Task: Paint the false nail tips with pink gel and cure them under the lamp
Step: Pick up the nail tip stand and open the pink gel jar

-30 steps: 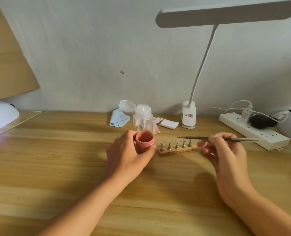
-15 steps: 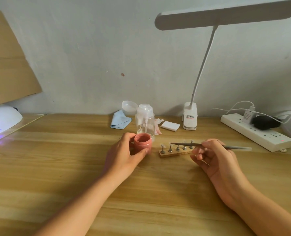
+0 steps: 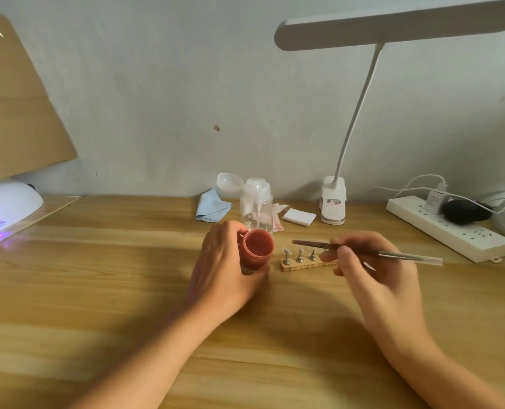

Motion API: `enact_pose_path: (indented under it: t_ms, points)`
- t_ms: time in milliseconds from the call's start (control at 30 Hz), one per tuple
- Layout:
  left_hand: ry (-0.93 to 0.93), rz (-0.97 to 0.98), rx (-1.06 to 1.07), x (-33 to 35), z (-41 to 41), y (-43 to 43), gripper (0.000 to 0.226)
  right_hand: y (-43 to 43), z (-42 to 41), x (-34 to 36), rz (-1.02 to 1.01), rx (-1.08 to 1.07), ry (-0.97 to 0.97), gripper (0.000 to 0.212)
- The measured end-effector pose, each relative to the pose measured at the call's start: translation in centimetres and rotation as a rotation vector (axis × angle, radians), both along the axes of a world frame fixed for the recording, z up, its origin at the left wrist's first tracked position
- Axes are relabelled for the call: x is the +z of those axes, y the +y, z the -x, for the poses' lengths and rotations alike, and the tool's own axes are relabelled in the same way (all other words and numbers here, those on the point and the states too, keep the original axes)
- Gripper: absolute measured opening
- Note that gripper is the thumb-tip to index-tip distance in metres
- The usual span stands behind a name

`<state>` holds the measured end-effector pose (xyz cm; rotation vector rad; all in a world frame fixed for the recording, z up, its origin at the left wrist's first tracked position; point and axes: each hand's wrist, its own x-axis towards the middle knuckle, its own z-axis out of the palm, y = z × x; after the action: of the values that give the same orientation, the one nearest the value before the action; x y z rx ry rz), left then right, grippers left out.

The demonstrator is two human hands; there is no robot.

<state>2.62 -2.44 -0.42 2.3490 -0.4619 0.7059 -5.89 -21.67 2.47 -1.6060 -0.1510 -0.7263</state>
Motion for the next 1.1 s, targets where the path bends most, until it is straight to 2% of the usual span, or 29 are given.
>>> enact_pose_path:
  t_ms: [167, 300, 467, 1100]
  points:
    - [-0.132, -0.08, -0.07, 0.3, 1.0, -0.8, 0.049, 1.1, 0.8, -0.7, 0.471, -0.091, -0.219, 0.013]
    - [-0.184, -0.102, -0.135, 0.4, 1.3, -1.0, 0.049, 1.1, 0.3, -1.2, 0.677, -0.19, -0.251, 0.02]
    - [-0.201, -0.129, -0.183, 0.5, 1.5, -0.9, 0.049, 0.9, -0.2, -1.7, 0.743, -0.217, -0.204, 0.022]
    - [-0.22, -0.199, -0.19, 0.8, 1.7, -0.9, 0.055, 0.6, -0.1, -1.8, 0.781, -0.246, -0.13, 0.016]
